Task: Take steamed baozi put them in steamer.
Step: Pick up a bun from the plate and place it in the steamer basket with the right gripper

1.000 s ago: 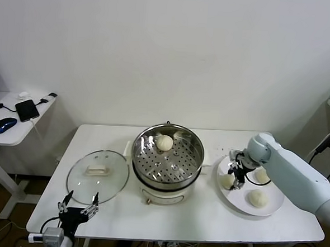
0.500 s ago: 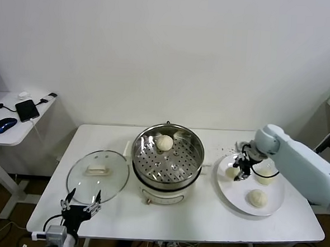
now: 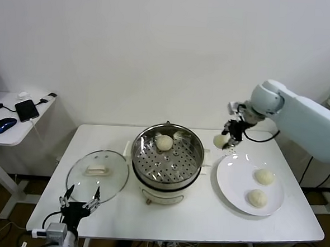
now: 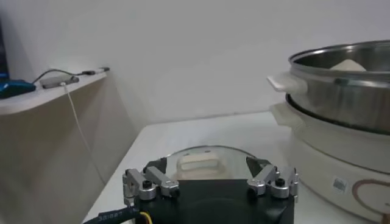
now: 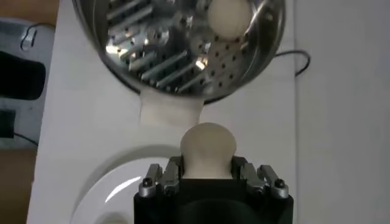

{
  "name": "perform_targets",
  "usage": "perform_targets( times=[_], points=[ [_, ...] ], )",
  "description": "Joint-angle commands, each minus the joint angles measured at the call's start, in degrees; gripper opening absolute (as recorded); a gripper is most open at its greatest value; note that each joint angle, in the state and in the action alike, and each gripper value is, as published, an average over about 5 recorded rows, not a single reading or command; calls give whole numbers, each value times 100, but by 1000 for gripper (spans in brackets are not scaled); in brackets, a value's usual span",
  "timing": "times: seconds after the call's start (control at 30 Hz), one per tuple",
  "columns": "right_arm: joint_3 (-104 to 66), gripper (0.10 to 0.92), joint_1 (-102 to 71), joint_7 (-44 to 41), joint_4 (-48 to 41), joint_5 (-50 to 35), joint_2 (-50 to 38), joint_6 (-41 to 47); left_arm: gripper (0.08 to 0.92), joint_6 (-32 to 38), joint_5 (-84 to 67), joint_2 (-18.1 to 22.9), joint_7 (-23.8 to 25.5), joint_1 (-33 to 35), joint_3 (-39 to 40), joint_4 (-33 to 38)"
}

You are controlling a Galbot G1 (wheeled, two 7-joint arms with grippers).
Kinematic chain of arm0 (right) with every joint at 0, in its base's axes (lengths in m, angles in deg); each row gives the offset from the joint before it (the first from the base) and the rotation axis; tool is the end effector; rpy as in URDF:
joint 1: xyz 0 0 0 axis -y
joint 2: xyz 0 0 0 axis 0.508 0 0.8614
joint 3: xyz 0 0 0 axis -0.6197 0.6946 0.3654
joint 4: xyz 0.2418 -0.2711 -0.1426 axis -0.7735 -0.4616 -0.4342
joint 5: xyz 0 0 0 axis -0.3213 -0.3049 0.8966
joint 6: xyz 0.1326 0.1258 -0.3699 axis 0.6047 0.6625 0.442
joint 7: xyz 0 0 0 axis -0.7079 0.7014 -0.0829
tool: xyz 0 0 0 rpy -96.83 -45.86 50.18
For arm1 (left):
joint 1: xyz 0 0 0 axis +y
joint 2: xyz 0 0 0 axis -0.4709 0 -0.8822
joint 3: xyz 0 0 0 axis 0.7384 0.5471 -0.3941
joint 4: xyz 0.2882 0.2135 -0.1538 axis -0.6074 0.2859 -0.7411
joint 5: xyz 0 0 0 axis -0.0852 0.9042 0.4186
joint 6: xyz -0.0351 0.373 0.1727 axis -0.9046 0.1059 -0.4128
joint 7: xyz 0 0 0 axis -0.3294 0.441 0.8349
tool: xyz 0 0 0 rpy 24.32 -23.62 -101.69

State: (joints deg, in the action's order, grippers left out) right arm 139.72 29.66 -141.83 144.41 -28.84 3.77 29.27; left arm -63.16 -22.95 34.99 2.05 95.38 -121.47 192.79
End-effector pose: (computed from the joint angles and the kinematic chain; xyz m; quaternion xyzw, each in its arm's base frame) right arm 0.6457 -0.0300 -0.0072 0.5237 -0.5794 0.5044 0.3684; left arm 0.1883 0.0663 -0.3608 0.0368 -0.9847 -0.0582 0.1601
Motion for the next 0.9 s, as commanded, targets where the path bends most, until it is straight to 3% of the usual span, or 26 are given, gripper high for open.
perform_targets(
  times=[0.03, 0.5, 0.9],
  points=[
    [851, 527, 961, 131, -125, -1192, 1366, 751, 823, -12, 24, -21, -11, 5, -1, 70],
    [1072, 528, 345, 425, -1139, -1359, 2871, 1171, 823, -38, -149, -52, -6, 1, 2, 78],
    [1332, 534, -61, 652, -1676, -1150, 3524, 1411, 823, -69, -297, -60, 11, -75, -22, 145]
  ],
)
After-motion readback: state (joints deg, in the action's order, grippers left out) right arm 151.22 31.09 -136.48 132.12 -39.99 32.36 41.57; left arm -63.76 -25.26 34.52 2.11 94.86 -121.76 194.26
